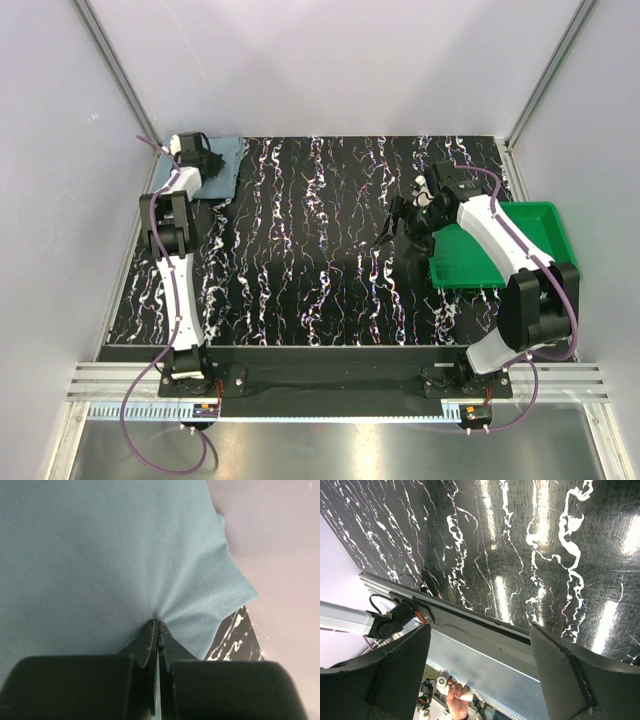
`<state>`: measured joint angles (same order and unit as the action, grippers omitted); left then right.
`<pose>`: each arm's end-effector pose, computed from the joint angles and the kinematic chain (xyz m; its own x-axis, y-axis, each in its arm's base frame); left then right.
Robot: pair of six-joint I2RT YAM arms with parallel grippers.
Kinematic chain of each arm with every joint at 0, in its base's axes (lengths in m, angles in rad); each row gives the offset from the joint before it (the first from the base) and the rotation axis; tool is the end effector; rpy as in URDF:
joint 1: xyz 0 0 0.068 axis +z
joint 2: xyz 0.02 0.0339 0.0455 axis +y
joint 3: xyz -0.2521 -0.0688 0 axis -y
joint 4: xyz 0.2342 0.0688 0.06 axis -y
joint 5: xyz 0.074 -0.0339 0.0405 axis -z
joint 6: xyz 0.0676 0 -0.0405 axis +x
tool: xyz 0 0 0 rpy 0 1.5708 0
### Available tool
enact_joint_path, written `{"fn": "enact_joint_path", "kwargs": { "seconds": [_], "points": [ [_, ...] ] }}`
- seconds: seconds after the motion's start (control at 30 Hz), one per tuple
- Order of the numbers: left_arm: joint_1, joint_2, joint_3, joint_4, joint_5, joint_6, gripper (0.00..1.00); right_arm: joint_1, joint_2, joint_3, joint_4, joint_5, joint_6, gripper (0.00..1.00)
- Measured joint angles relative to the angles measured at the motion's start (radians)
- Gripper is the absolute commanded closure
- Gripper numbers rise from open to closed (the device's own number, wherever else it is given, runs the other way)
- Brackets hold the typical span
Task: Fold and stack the t-shirts
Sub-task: Neatly place the folded tshirt to the corner
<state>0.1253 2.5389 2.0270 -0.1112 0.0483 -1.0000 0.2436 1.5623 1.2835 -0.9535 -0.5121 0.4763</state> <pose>0.5721 0.0688 0.1114 -0.2405 -0.8774 -0.4151 -0.5336 0.4767 -0.6986 0.2867 0.1054 0.2334 -0.9823 0.1677 -0.0832 0.0925 0.8213 0.5630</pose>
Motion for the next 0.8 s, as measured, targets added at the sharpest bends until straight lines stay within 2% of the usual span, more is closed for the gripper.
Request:
{"fn": "enact_joint_path", "kwargs": {
  "seconds": [0.13,0.17,0.2,0.23,0.3,0.33,0.37,0.63,0.73,0.77,0.8],
  "points": [
    [-0.015,-0.005,-0.015,0.016,0.002,-0.019,0.99,0.0,-0.021,-0.024,0.014,-0.001,0.019,0.12],
    [-0.016,-0.005,-0.014,0.016,0.002,-0.019,0.93,0.0,-0.025,-0.03,0.018,-0.001,0.023,0.12],
    [-0.017,-0.005,-0.013,0.013,0.001,-0.016,0.8,0.0,-0.028,-0.036,0.021,-0.001,0.027,0.12],
    [-0.017,-0.008,-0.012,0.005,0.0,-0.006,0.7,0.0,-0.03,-0.042,0.023,-0.001,0.03,0.12],
    [-0.017,-0.02,-0.012,-0.005,-0.003,0.003,0.59,0.0,-0.034,-0.052,0.025,-0.001,0.035,0.12],
    [-0.017,-0.033,-0.012,-0.019,-0.005,0.011,0.49,0.0,-0.035,-0.056,0.025,-0.002,0.037,0.12],
    [-0.017,-0.048,-0.012,-0.032,-0.012,0.026,0.45,0.0,-0.036,-0.057,0.026,-0.002,0.039,0.12],
    [-0.006,-0.24,-0.013,-0.13,-0.048,0.139,0.34,0.0,-0.056,-0.059,0.044,-0.002,0.042,0.1],
    [-0.003,-0.351,-0.029,-0.157,-0.031,0.196,0.24,0.0,-0.058,-0.064,0.051,0.001,0.038,0.09],
    [-0.003,-0.404,-0.058,-0.161,-0.024,0.214,0.18,0.0,-0.061,-0.072,0.06,0.002,0.037,0.08],
    [-0.006,-0.465,-0.105,-0.158,-0.018,0.231,0.16,0.0,-0.069,-0.09,0.081,0.006,0.037,0.02]
  ]
}}
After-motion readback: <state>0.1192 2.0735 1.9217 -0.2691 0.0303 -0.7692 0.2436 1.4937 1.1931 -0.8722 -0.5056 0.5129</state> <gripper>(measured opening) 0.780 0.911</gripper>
